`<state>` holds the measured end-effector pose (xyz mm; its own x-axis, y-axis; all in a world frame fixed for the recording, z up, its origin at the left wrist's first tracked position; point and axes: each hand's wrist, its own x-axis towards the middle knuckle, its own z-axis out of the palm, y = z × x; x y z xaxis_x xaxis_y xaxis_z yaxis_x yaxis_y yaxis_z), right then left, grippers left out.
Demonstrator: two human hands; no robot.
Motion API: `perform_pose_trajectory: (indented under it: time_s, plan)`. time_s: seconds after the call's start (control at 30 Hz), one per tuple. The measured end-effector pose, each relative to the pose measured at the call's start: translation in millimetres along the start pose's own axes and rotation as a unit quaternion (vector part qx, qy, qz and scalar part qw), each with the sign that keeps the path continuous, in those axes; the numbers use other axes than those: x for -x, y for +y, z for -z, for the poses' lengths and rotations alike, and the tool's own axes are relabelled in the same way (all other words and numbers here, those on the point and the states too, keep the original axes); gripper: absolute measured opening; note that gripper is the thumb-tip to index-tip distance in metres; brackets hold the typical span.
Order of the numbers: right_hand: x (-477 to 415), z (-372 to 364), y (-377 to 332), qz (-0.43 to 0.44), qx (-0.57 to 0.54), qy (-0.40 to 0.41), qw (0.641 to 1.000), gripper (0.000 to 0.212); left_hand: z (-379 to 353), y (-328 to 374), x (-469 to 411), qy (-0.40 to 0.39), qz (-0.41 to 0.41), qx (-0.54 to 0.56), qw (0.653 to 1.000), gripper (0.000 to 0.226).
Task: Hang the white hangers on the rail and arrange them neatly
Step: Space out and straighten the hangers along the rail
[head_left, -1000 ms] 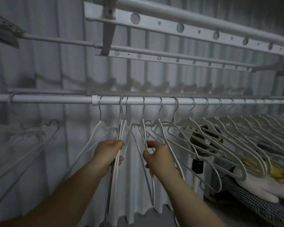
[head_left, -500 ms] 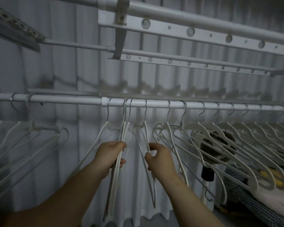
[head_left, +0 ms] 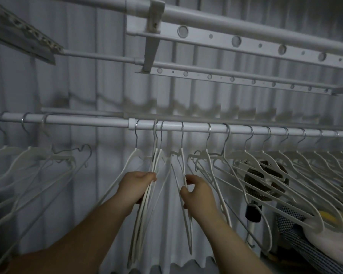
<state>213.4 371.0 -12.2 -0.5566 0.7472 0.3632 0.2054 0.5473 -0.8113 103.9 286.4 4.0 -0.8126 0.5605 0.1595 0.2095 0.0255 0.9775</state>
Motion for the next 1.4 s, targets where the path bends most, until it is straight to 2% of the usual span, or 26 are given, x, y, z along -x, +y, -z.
perform_pose_trajectory:
  time_s: [0.47,0.63,0.77,0.87,0.97,1.03,1.27,1.4]
  plan:
    - [-6.2,1.2,7.9,-0.007,0.021,0.016,1.0,0.04,-1.1,-6.5,-10.0,-0.007,-0.012,-0.015,1.0,0.021]
    - [-5.9,-1.0,8.9,-0.003,0.019,0.021,1.0,0.043,-0.6,-6.3,-11.2,-0.013,-0.019,-0.023,0.999,0.029]
    - [-5.9,-0.8,8.7,0.002,0.034,0.019,0.999,0.045,1.4,-7.7,-12.0,-0.023,-0.022,-0.027,0.999,0.021]
    - [-1.5,2.1,2.6,0.064,0.092,0.049,0.992,0.045,3.2,-7.7,-12.9,-0.034,-0.03,-0.017,0.999,0.015]
    - [3.5,-0.7,-15.3,0.165,0.086,0.082,0.979,0.038,4.4,-5.3,-11.6,-0.039,-0.037,-0.007,0.999,0.019]
    - [2.5,-6.7,-26.6,0.168,0.069,0.05,0.982,0.037,5.0,-3.2,-10.1,-0.034,-0.038,-0.003,0.999,0.025]
    - [-3.1,-20.3,-38.1,0.049,0.093,-0.108,0.989,0.055,14.5,-5.1,-10.4,0.027,-0.044,0.018,0.998,0.037]
    - [-4.6,-27.6,-36.3,0.022,0.083,-0.141,0.986,0.051,21.1,-8.3,-8.9,0.048,-0.038,0.026,0.998,0.036]
